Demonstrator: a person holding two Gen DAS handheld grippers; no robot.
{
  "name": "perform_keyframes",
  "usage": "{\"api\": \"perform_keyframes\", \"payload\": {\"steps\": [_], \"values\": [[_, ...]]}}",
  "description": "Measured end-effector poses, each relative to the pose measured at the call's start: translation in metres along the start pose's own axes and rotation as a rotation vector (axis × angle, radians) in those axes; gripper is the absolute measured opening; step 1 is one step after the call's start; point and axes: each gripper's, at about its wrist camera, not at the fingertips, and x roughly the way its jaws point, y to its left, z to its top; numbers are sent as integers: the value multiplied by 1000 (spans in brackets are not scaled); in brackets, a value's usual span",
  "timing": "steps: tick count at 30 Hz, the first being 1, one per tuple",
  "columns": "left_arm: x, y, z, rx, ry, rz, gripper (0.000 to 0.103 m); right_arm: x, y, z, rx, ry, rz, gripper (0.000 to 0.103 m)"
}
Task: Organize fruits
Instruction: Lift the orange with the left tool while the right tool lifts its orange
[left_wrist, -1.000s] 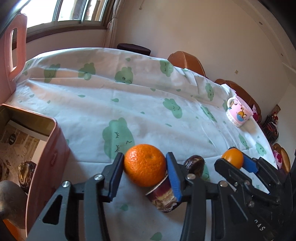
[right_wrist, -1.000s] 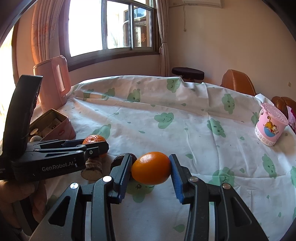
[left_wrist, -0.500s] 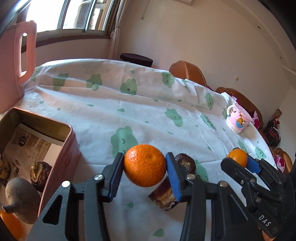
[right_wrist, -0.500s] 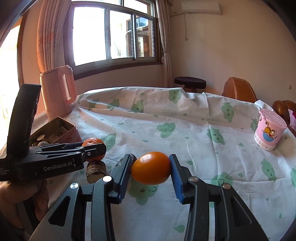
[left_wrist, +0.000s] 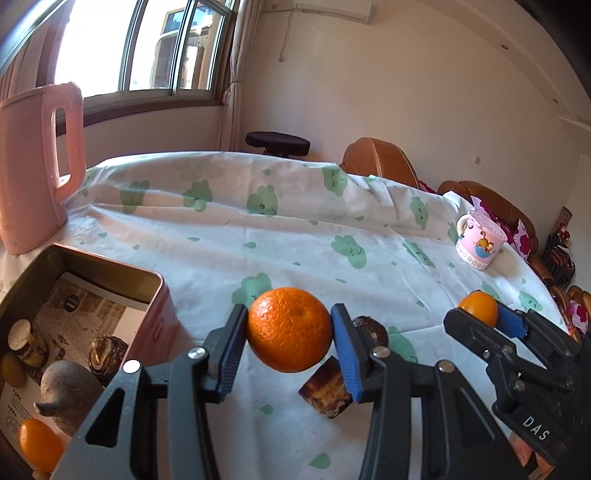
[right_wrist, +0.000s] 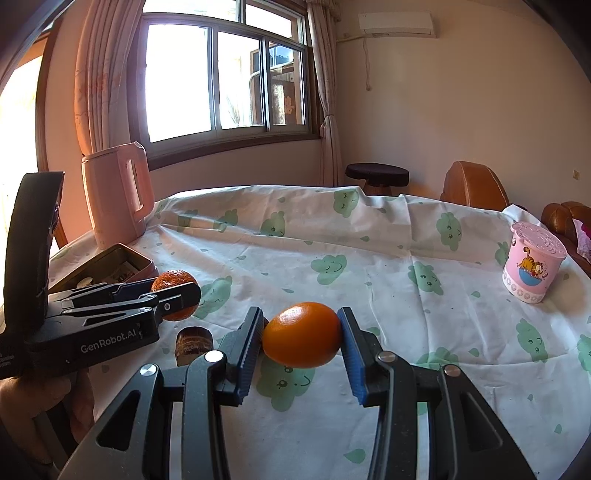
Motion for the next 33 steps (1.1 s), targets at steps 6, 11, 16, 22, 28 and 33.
{"api": "perform_keyframes", "payload": {"steps": [6,11,16,22,28,33], "values": [[-6,-4,-1,22,-26,17,48,-4,0,0,0,-19,-5,43],[-10,-7,-2,38,-48,30,48,-7,0,0,0,-37,-8,43],[-14,-10,-3,59,-71,43,48,-9,1,0,-1,-51,-10,43],[-19,-14,-5,81,-97,57,48,-12,1,-1,-2,-68,-14,43],[-24,-16,-6,94,-118,69,48,-14,1,-1,-4,-82,-17,43],[-28,-19,-8,110,-138,78,48,-17,1,-1,-4,-97,-21,43]]}}
